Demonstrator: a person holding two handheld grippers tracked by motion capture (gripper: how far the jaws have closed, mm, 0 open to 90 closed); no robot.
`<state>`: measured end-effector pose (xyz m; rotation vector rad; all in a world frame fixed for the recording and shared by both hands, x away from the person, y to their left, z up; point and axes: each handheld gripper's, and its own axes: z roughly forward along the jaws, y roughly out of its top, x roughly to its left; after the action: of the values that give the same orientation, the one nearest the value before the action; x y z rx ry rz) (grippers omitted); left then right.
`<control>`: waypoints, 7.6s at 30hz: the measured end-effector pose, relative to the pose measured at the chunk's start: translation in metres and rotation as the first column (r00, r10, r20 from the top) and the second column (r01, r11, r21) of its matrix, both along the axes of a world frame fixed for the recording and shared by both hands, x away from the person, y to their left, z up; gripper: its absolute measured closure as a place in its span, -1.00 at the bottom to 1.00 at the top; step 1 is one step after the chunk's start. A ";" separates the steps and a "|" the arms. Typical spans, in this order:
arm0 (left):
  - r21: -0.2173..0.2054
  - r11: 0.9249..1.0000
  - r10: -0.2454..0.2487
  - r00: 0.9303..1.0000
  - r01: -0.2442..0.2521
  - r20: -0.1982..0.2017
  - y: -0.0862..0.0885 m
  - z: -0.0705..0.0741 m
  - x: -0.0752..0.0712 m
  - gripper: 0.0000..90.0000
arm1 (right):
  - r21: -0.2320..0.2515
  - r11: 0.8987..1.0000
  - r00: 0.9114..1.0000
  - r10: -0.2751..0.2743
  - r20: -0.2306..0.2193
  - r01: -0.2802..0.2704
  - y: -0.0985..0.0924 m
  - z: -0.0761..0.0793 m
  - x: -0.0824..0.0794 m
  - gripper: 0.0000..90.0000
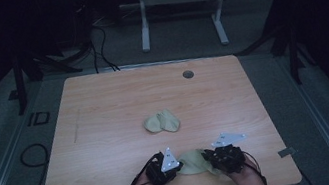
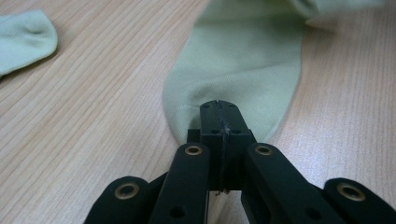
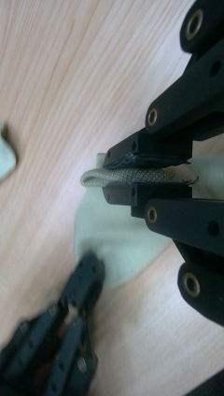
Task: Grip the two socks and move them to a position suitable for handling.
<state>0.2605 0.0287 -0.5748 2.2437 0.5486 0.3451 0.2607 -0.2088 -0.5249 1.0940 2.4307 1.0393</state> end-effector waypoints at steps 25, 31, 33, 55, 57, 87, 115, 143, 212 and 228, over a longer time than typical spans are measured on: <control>0.038 0.999 -0.030 1.000 0.030 0.001 -0.020 0.004 0.008 0.99 | -0.022 0.979 0.978 -0.205 -0.036 0.205 -0.079 -0.008 0.015 0.55; 0.029 0.999 -0.027 1.000 0.027 -0.001 -0.019 0.003 0.008 0.98 | 0.002 0.985 0.985 -0.174 -0.012 0.174 -0.074 0.002 0.005 0.73; 0.027 0.999 -0.024 1.000 0.024 -0.002 -0.019 0.003 0.008 0.98 | 0.010 0.988 0.988 -0.156 -0.013 0.156 -0.070 0.000 0.001 0.86; -0.019 1.000 -0.019 1.000 0.019 0.004 -0.020 0.010 0.008 0.80 | -0.039 0.984 0.981 -0.176 -0.083 0.173 -0.081 -0.023 0.007 0.76; -0.063 0.998 -0.014 1.000 0.014 -0.011 -0.013 0.019 0.008 0.72 | -0.043 0.983 0.981 -0.182 -0.063 0.179 -0.080 -0.019 0.008 0.62; -0.149 0.972 0.171 0.982 -0.182 -0.084 0.106 0.004 -0.029 0.15 | -0.059 0.997 0.999 -0.042 0.010 0.043 0.012 0.031 0.088 -0.08; -0.187 0.935 0.288 0.953 -0.300 -0.090 0.120 0.004 -0.051 -0.59 | -0.093 0.995 0.997 -0.032 -0.072 0.025 0.139 0.006 0.172 -0.17; -0.211 0.926 0.295 0.948 -0.314 -0.116 0.122 0.002 -0.049 -0.58 | -0.162 0.986 0.999 -0.044 -0.013 0.042 0.128 0.014 0.156 0.81; 0.080 0.987 0.141 0.990 -0.138 -0.030 -0.045 0.012 0.088 0.98 | -0.143 0.978 0.981 -0.168 -0.094 0.154 0.015 -0.022 0.103 0.39; 0.058 0.988 0.146 0.989 -0.143 -0.038 -0.042 0.011 0.088 0.98 | -0.079 0.970 0.970 -0.236 -0.064 0.231 -0.033 0.006 0.103 0.79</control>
<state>0.3481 -0.0132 -0.5641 2.2744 0.7345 0.3921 0.3640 -0.2419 -0.5187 1.3767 2.3022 0.8459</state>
